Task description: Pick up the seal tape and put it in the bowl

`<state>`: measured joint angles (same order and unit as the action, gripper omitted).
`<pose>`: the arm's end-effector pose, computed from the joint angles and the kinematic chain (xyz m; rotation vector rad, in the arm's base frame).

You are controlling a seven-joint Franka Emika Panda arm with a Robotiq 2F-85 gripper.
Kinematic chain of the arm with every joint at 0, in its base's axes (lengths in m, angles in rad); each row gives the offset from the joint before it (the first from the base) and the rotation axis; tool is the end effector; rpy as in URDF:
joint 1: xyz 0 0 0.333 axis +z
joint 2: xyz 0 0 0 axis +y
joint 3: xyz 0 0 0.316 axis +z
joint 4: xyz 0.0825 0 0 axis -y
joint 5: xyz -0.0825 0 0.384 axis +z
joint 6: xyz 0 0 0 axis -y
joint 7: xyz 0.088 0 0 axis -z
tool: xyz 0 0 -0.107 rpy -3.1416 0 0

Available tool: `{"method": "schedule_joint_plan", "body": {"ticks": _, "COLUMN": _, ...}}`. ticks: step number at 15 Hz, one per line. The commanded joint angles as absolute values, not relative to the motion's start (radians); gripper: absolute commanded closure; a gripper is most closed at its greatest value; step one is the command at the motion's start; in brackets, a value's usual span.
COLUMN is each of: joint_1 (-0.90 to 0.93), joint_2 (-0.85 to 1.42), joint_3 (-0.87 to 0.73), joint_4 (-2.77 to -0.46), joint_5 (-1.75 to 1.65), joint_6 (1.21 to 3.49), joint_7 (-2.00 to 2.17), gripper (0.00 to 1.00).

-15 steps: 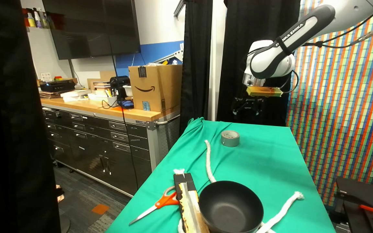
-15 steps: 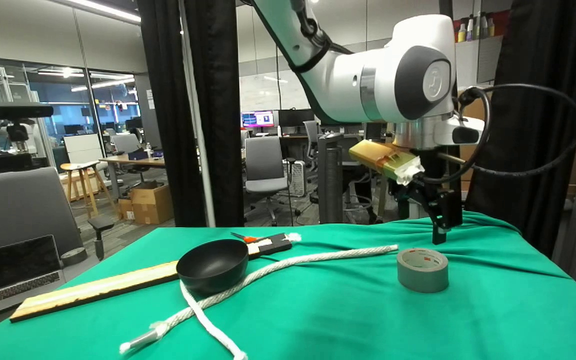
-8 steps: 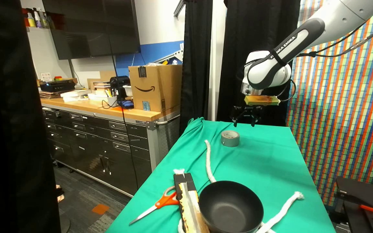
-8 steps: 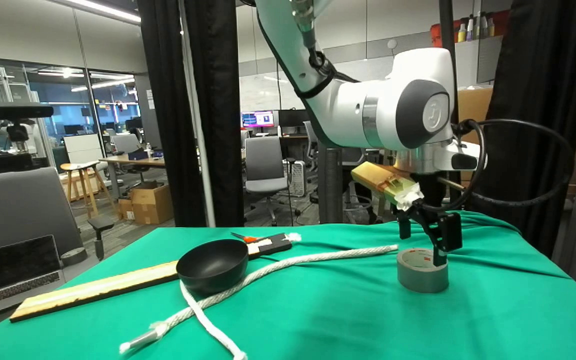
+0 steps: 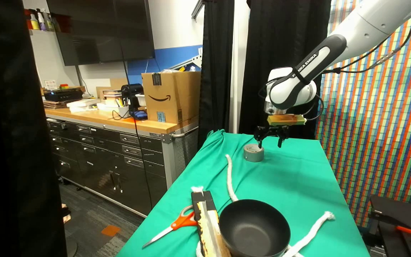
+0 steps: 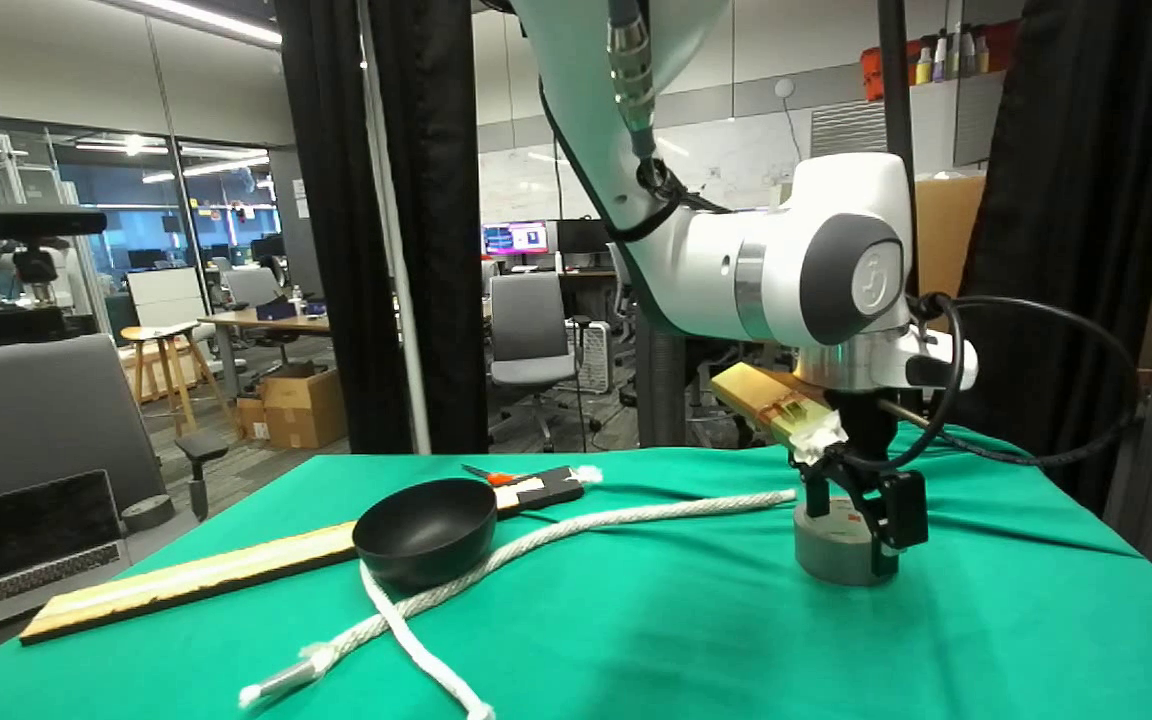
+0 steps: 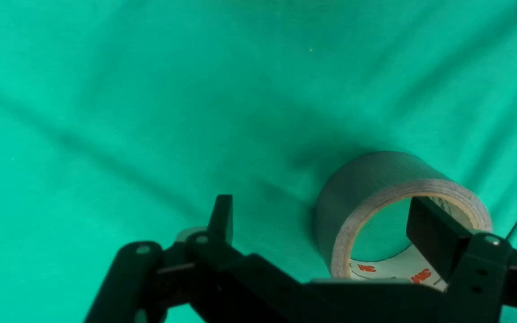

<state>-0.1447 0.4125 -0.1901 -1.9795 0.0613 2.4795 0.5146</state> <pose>0.5888 -0.1999 0.2700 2.8173 -1.3208 0.1539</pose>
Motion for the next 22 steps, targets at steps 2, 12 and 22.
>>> {"method": "schedule_joint_plan", "body": {"ticks": 2, "joint_1": -0.115, "joint_2": 0.476, "joint_3": -0.224, "joint_4": -1.908, "joint_5": 0.072, "joint_6": 2.485, "joint_7": 0.577, "gripper": 0.0}}
{"method": "schedule_joint_plan", "body": {"ticks": 12, "joint_1": -0.116, "joint_2": 0.558, "joint_3": -0.23, "joint_4": -1.828, "joint_5": 0.071, "joint_6": 2.487, "joint_7": 0.629, "gripper": 0.26}}
{"method": "schedule_joint_plan", "body": {"ticks": 22, "joint_1": -0.115, "joint_2": 0.595, "joint_3": -0.235, "joint_4": -1.797, "joint_5": 0.07, "joint_6": 2.487, "joint_7": 0.625, "gripper": 0.91}}
